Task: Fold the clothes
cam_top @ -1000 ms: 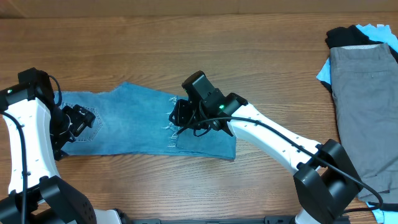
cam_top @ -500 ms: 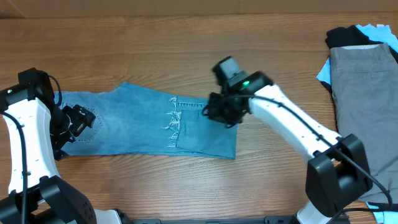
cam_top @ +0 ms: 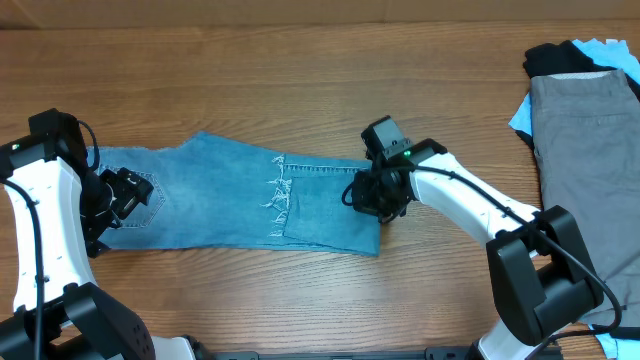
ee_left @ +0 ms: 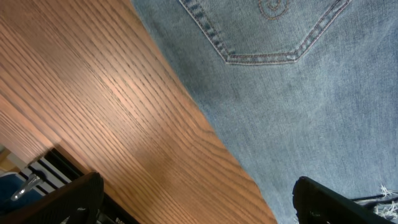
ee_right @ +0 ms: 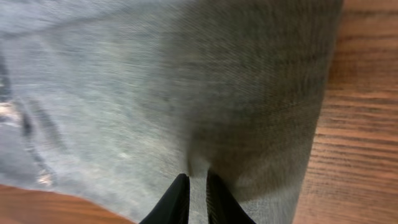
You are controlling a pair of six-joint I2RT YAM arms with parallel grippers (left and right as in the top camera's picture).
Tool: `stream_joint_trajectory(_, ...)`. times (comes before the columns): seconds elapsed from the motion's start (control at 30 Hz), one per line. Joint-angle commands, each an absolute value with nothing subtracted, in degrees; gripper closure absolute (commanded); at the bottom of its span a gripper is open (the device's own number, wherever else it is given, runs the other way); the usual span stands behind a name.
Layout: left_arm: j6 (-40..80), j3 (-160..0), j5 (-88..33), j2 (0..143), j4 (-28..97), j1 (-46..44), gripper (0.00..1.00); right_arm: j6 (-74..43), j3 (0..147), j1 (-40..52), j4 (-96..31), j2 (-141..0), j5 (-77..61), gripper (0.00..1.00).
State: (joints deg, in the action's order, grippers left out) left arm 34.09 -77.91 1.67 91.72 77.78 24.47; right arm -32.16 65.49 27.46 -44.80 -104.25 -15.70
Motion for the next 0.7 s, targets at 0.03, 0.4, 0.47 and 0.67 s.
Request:
stream_joint_trajectory(0.03, 33.2, -77.6, 1.4, 91.6, 77.8, 24.3, 0.00, -33.2, 60.9, 26.5, -42.3, -103.0, -15.8, 0.83)
stream_joint_trajectory(0.4, 33.2, -77.6, 1.4, 91.6, 77.1, 24.3, 0.00, -31.0, 68.1, 23.7, -49.4, -99.9, -16.8, 0.63)
stream_joint_trajectory(0.47, 33.2, -77.6, 1.4, 91.6, 76.8, 24.3, 0.00, -31.0, 70.7, 23.7, -52.2, -98.7, -15.0, 0.28)
stream_joint_trajectory(0.67, 33.2, -77.6, 1.4, 91.6, 76.6, 24.3, 0.00, -31.0, 73.1, 23.2, -59.5, -97.4, -5.8, 0.00)
